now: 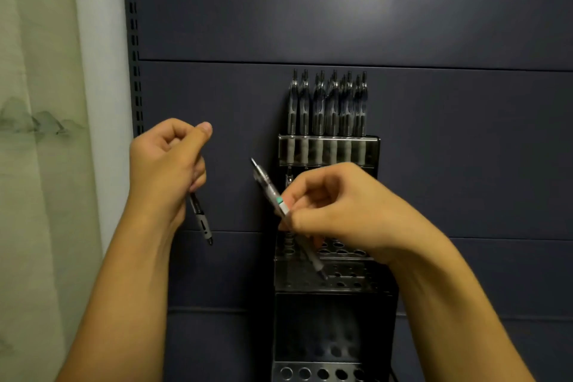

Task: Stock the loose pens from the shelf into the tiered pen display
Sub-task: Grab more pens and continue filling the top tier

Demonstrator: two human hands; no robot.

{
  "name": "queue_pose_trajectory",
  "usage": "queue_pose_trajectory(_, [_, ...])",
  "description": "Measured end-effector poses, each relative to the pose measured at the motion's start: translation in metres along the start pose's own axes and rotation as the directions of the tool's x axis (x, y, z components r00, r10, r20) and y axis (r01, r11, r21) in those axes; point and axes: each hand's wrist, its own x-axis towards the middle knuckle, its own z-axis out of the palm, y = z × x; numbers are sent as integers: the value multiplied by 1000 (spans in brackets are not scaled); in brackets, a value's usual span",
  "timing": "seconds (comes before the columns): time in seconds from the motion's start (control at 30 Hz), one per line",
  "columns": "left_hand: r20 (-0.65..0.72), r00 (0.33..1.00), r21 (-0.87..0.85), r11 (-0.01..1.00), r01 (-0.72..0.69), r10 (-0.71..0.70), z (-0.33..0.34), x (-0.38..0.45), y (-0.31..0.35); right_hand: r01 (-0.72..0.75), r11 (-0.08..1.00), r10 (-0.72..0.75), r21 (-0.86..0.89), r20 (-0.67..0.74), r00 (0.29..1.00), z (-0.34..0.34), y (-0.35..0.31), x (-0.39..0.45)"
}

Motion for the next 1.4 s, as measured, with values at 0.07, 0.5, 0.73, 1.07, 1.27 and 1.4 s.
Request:
queue_pose_trajectory(0.07, [-10,1000,28,1000,13,-13,3,0,-6,33,999,-30,42,-52,998,-7,2,-2])
queue_pose_trajectory(0.5, [132,981,149,982,119,-139,15,-5,-26,5,999,-36,-54,-595,803,-29,33,14])
queue_pose_trajectory(0.73, [156,975,165,977,134,-160,16,-6,-27,-33,985,-88,-167,-665,742,-21,35,20])
queue_pose_trajectory(1.07, [151,974,188,973,137,-166,20,-8,-30,-244,889,-56,-387,-622,781,-5,32,23])
queue_pose_trajectory(1.27, [146,972,183,971,155,-183,17,-7,-30,-337,806,59,-486,-502,863,6,26,22])
queue_pose_trajectory(1.4, [151,970,164,972,166,-191,18,-9,-23,-370,789,87,-490,-508,857,4,21,17])
